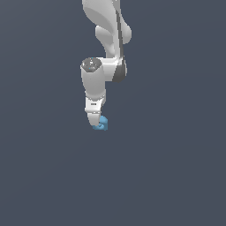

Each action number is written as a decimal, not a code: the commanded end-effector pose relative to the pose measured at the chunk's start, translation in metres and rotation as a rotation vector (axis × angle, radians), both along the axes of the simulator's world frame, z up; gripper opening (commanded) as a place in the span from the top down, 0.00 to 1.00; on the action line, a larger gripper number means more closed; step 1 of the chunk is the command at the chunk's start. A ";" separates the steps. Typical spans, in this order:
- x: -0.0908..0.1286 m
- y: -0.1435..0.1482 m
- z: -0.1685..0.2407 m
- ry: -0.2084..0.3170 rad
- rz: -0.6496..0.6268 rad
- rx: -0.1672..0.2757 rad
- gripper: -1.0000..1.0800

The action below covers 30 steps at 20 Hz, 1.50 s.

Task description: Pick up the object and move it to a goal position.

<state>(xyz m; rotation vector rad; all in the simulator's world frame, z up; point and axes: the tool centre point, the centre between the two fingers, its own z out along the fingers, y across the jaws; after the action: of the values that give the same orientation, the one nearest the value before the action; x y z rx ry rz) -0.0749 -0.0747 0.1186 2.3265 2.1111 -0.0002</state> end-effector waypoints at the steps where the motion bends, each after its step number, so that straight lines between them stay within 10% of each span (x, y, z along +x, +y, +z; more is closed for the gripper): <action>1: -0.001 0.000 0.000 0.000 0.013 0.000 0.04; 22: -0.001 0.000 -0.051 0.000 0.016 0.000 0.04; 23: -0.001 0.000 -0.051 0.000 0.016 0.000 1.00; 30: -0.001 0.000 -0.051 0.000 0.016 0.000 1.00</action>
<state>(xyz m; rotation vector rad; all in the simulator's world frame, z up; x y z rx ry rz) -0.0754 -0.0751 0.0691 2.3082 2.1285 0.0020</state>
